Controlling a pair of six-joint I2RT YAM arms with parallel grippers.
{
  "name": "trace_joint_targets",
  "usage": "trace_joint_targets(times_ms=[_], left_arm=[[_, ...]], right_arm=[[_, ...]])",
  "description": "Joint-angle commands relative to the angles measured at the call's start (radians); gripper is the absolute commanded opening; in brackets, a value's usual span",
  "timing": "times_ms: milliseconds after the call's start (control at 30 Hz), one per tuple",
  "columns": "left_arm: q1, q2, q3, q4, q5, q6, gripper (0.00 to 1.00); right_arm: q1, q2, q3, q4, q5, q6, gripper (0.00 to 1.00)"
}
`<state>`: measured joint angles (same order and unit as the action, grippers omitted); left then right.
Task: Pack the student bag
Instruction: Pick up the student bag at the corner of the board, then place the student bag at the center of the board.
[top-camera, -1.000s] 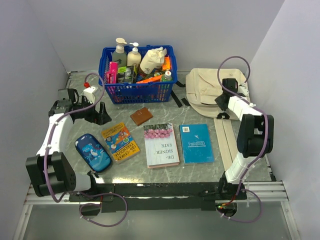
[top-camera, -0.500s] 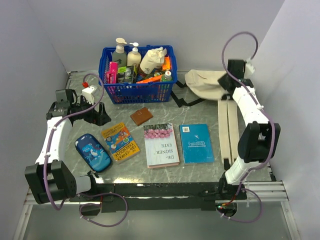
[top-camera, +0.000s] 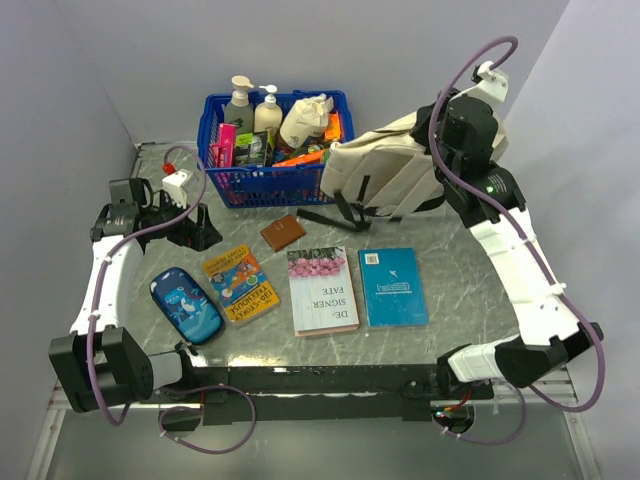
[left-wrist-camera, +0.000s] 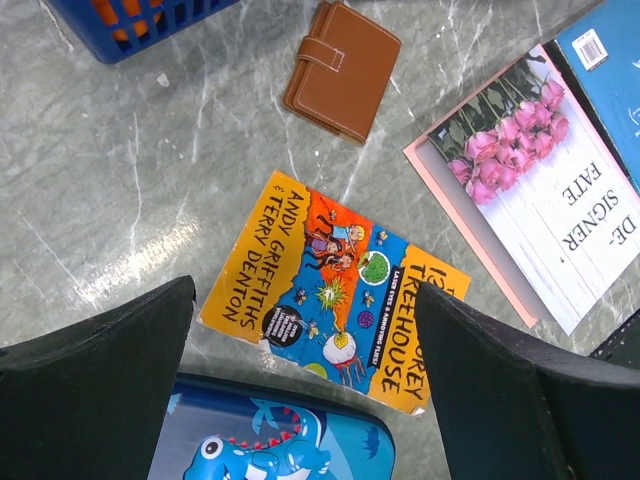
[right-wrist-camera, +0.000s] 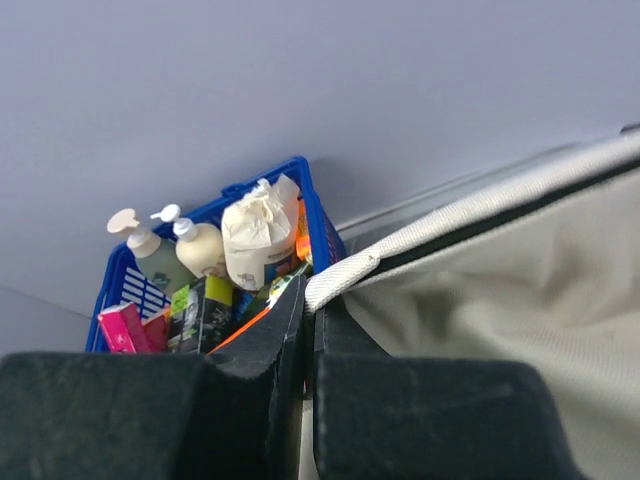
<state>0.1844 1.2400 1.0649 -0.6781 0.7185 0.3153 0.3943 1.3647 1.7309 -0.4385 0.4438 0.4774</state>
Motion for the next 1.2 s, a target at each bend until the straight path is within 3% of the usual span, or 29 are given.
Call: trace_joint_targets(times_ms=[0, 300, 433, 600, 800, 967, 1100, 1167], left_arm=[[0.000, -0.039, 0.030, 0.002, 0.041, -0.016, 0.96], [0.001, -0.060, 0.030, 0.017, 0.038, -0.039, 0.96], [0.000, -0.048, 0.024, 0.086, -0.046, -0.158, 0.96], [0.003, -0.048, 0.014, 0.117, -0.094, -0.189, 0.96], [0.003, -0.117, -0.005, 0.198, -0.126, -0.254, 0.96], [0.001, -0.128, -0.011, 0.207, -0.111, -0.243, 0.96], [0.000, -0.106, -0.005, 0.193, -0.061, -0.210, 0.96], [-0.005, -0.097, 0.001, 0.184, -0.025, -0.199, 0.96]], right_arm=[[0.070, -0.065, 0.094, 0.135, 0.176, -0.157, 0.00], [0.276, -0.102, 0.189, 0.075, 0.174, -0.244, 0.00], [0.478, -0.075, 0.237, 0.029, 0.213, -0.282, 0.00], [0.713, -0.036, 0.220, 0.043, 0.240, -0.326, 0.00], [0.781, -0.021, 0.179, 0.093, -0.071, -0.270, 0.00], [0.782, -0.257, -0.261, 0.116, -0.011, -0.191, 0.00], [0.781, -0.433, -0.714, 0.014, 0.033, 0.025, 0.00], [0.782, -0.512, -0.848, -0.079, 0.027, 0.117, 0.00]])
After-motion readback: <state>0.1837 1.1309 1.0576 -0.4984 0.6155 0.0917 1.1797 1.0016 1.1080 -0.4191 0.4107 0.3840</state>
